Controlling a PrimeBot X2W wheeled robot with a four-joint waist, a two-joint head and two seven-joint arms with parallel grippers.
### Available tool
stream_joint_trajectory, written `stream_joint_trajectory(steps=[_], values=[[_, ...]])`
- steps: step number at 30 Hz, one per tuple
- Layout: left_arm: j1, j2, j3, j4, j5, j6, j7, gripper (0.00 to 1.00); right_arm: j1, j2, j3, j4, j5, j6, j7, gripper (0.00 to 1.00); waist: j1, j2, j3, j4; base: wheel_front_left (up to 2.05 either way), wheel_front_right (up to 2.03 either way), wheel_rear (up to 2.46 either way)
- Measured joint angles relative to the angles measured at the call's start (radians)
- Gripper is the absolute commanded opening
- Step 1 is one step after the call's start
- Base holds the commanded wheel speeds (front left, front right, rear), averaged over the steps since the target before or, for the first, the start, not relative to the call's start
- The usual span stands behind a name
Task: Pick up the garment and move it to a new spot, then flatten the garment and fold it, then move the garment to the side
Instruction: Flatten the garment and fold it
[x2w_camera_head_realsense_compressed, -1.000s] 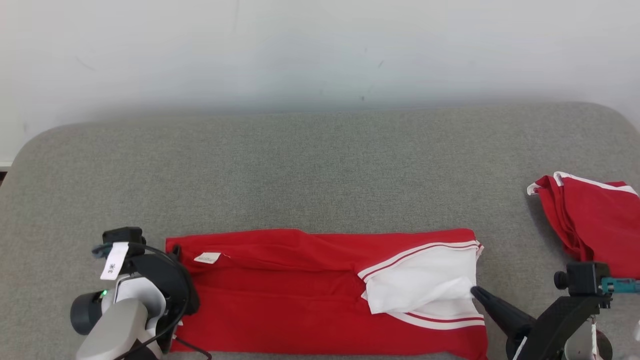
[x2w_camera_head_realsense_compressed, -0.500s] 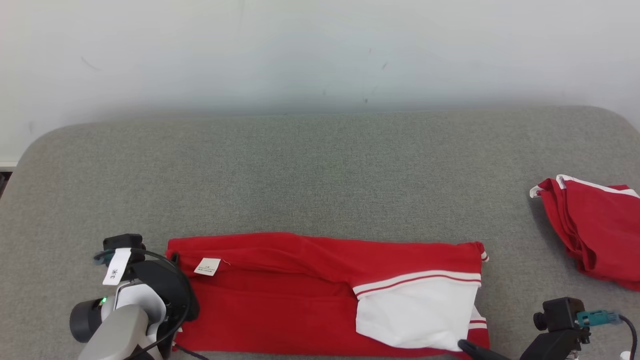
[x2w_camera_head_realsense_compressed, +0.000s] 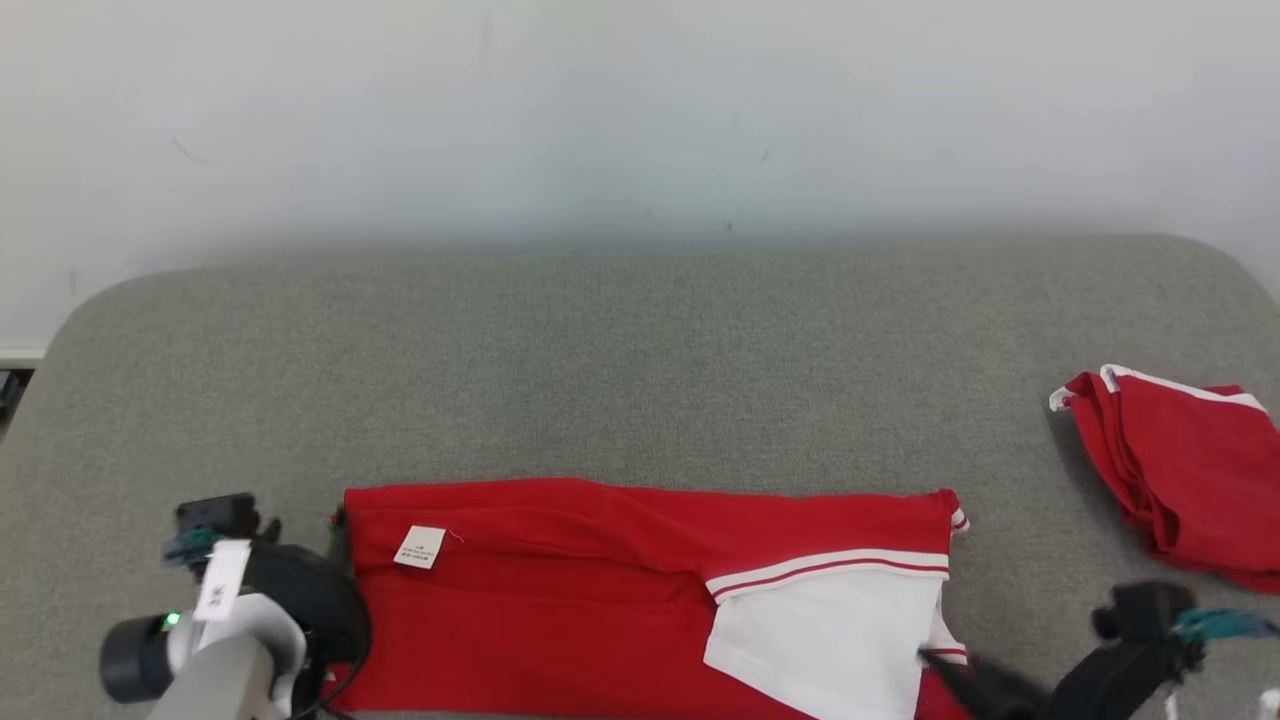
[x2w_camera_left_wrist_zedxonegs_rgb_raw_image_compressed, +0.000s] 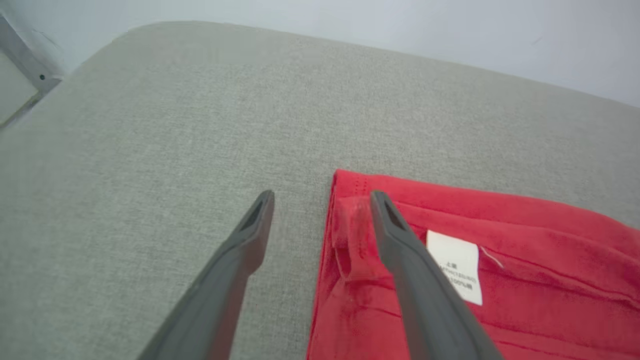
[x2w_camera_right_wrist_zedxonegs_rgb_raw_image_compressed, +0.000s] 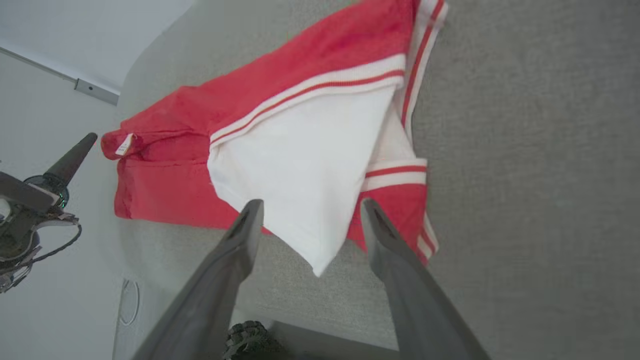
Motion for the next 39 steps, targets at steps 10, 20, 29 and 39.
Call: stream_joint_trajectory(steps=[10,20,29,39], values=[[0.129,0.003,-0.048,-0.187,0.06,-0.017,-0.092,1.0,-0.118,0.056,-0.083,-0.006,-0.14,-0.014,-0.263,1.0,0.0,-0.0001,-0.079,-0.001,0.0,0.0,0.0],[0.346,0.049,-0.007,-0.399,0.065,0.038,-0.091,1.0,-0.094,0.092,-0.085,0.071,-0.236,-0.027,-0.445,1.0,-0.0001,-0.0001,-0.154,-0.016,0.0,0.0,0.0],[0.544,0.112,0.051,-0.6,0.06,0.099,-0.091,1.0,-0.088,0.09,-0.077,0.149,-0.261,0.013,-0.545,1.0,-0.0001,-0.0001,-0.187,-0.065,0.0,0.0,0.0],[0.624,0.122,0.077,-0.782,0.063,0.133,-0.091,1.0,-0.072,0.092,-0.077,0.189,-0.261,0.049,-0.602,1.0,-0.0001,-0.0001,-0.172,-0.082,0.0,0.0,0.0]])
